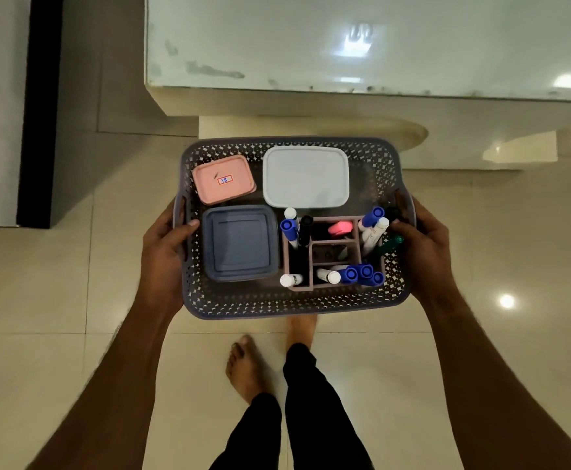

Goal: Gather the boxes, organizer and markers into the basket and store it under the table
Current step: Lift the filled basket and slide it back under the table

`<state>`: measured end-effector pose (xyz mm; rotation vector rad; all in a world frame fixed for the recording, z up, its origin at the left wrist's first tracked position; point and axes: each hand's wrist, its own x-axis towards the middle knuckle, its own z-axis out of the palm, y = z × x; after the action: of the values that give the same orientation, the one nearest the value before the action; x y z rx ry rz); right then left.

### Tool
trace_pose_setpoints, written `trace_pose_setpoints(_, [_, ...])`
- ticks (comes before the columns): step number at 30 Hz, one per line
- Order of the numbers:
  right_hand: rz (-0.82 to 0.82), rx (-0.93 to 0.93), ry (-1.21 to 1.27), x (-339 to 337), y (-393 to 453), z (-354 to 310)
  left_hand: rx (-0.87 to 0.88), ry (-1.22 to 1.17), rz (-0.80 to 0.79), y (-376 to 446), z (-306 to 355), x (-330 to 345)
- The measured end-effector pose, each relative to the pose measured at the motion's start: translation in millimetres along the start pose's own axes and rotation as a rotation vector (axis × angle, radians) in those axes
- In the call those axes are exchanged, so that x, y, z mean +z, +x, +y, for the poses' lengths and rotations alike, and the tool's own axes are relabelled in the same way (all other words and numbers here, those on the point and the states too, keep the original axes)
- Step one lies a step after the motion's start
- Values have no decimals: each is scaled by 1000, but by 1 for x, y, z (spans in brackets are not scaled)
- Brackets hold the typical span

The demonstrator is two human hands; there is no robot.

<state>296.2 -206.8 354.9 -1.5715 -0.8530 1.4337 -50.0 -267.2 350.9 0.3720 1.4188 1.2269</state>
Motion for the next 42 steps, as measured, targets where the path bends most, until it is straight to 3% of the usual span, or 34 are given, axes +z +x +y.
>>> trace_pose_setpoints(11, [3, 1, 5, 17, 42, 84, 2, 4, -14, 62, -64, -24])
trace_pose_setpoints(20, [9, -42, 15, 33, 147, 127, 59, -38, -33, 171, -102, -10])
trace_pose_setpoints(30, [2, -133, 43, 54, 244, 155, 118, -42, -75, 274, -127, 3])
trace_pose_setpoints(42, [9, -192, 0, 62, 306, 172, 170, -22, -128, 339, -135, 13])
